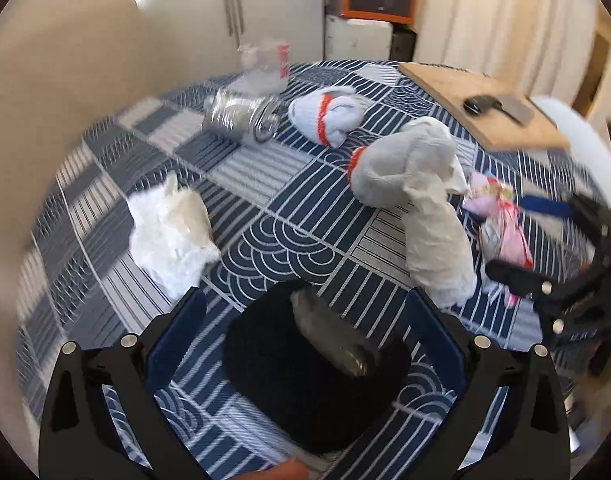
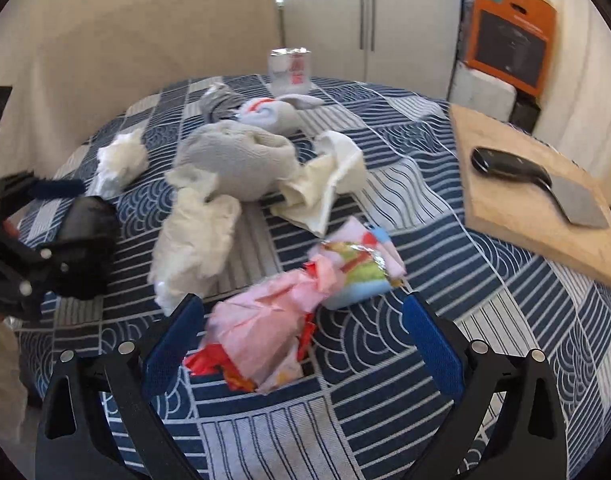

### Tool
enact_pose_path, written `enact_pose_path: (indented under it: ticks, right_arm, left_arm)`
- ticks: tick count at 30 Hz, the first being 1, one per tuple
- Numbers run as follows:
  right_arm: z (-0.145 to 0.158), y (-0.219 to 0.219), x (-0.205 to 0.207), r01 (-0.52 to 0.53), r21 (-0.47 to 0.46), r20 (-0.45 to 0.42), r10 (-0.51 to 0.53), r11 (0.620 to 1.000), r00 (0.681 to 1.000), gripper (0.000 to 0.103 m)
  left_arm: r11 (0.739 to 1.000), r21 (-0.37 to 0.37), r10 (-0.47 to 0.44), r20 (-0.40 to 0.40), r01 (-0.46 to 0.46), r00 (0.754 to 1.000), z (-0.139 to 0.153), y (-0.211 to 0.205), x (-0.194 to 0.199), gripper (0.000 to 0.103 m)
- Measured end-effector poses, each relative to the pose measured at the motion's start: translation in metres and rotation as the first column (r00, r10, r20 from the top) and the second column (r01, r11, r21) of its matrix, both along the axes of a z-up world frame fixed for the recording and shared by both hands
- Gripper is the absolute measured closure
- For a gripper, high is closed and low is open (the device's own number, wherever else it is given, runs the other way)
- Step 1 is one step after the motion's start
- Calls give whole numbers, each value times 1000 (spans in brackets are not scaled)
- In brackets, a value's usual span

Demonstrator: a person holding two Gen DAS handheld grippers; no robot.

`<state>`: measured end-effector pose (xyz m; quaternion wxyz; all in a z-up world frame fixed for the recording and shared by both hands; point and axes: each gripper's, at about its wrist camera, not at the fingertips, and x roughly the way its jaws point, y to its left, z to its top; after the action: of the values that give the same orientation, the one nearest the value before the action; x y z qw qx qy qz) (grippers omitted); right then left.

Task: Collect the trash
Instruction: 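Grasp the black cap with the left tool while the right tool grasps the pink-red wrapper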

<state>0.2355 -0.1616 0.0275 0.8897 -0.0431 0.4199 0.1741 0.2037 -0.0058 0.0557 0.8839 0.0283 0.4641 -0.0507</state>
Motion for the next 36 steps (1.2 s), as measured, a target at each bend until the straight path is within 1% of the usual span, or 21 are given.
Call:
enact_pose_path:
  ticks: [1,2,4,5,6,7,9,10,12,14,16,18,20,24,32,33,36]
  right_arm:
    - [-1,-1,0,-3,-8,4,3,1000,1000,7]
    - [-1,-2,-1,-12,-15,10,13,1000,1000,7]
    - [-3,-5,-4,-41,-14,30,41,999,999,7]
    - [-6,-4,-5,-50,-31,29,51,998,998,7]
    - [-8,-3,-6,-55,-43,24,56,998,998,7]
    - [-13,0,-6,-57,-71,8,58,996,998,7]
    - [-18,2,-6,-53,-97,-2,53,994,999,8]
    - [-19,1,-5,-51,-80,-12,51,995,999,7]
    - [-21,-1,-2,-28,-51,-38,26,998,999,7]
    - [-23,-1,-1,-36,-53,-37,34,998,999,6]
    - [-23,0,-2,-38,-53,-38,36,998,999,6]
    - [-24,0,-2,-38,-52,-39,36,998,999,6]
    - [-23,1,-2,-38,-52,-39,36,998,999,6]
    - [-23,1,-2,-38,-52,-39,36,998,999,6]
    - [-22,2,-1,-41,-51,-38,39,998,999,7]
    - [-21,1,-1,-43,-46,-36,41,998,999,9]
    - [-15,-3,-7,-53,-9,-7,53,999,999,9]
  left_arm:
    - [1000,-11,4,7,-4,1000,-3,2,0,6]
    - [1000,-3,7,19,-7,1000,-5,2,-1,6]
    - [999,43,19,82,-23,996,-9,2,-8,6]
    - [997,66,21,104,-28,994,-11,1,-12,6]
    - [997,78,15,113,-24,993,-13,0,-13,6]
    - [997,73,3,119,-12,993,-16,0,-15,6]
    - [999,44,16,102,-20,995,-19,4,-14,5]
    - [999,6,32,75,-33,997,-20,8,-14,5]
    - [999,-31,33,40,-31,999,-22,14,-14,5]
    - [998,-45,38,30,-37,999,-24,16,-16,5]
    - [999,-48,9,36,-8,999,-26,15,-20,4]
    - [997,-73,-7,21,8,1000,-33,15,-20,4]
    - [998,-62,-12,44,15,999,-36,13,-22,4]
    - [999,6,-38,56,38,998,-40,4,-23,4]
    - [999,0,-35,55,35,998,-40,6,-21,4]
    - [999,-2,-33,55,33,998,-40,6,-21,4]
    - [999,-20,-33,61,34,998,-39,7,-22,5]
